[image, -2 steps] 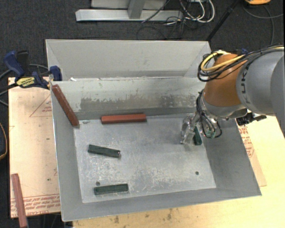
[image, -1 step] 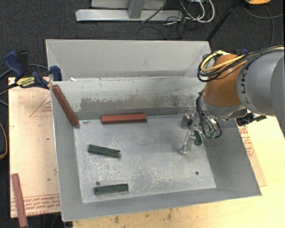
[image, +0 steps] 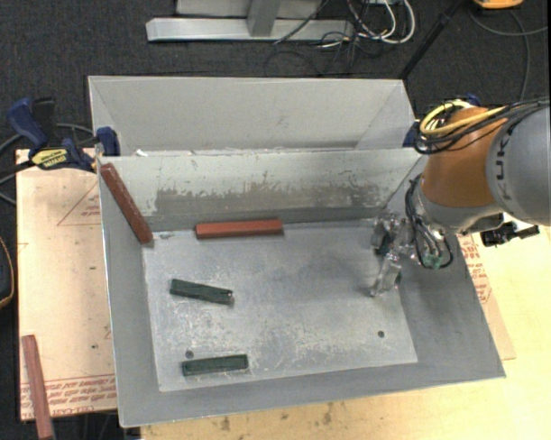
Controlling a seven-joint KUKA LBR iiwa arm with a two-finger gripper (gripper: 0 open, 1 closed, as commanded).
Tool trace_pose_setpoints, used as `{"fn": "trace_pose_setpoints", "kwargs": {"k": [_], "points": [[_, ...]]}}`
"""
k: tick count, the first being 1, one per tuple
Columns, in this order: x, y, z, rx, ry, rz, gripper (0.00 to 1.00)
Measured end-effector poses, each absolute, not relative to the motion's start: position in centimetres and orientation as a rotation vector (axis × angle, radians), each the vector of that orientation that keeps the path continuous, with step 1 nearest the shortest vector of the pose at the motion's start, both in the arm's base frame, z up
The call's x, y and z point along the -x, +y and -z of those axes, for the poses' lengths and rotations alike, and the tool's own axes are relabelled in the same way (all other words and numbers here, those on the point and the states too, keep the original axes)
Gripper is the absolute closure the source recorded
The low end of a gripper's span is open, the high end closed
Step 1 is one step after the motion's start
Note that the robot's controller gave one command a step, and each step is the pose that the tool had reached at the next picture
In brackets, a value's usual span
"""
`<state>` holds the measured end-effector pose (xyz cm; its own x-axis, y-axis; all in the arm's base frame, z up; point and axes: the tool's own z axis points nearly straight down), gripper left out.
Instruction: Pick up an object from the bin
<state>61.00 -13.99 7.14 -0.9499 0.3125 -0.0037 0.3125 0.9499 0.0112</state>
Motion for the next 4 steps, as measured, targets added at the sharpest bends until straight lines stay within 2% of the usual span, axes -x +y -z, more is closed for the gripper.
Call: {"fn": "trace_pose_setpoints", "kwargs": {"k": [1,2,3,4], "points": [[-62.4,-14.2,-11.8,0.756,3.043,0.002,0.00],[-62.5,-14.2,-7.0,1.015,2.969,-0.020,0.00],[-62.5,-14.6,-7.1,1.017,2.967,-0.008,1.00],[-62.6,-14.2,-7.2,1.014,2.962,-0.019,0.00]]}}
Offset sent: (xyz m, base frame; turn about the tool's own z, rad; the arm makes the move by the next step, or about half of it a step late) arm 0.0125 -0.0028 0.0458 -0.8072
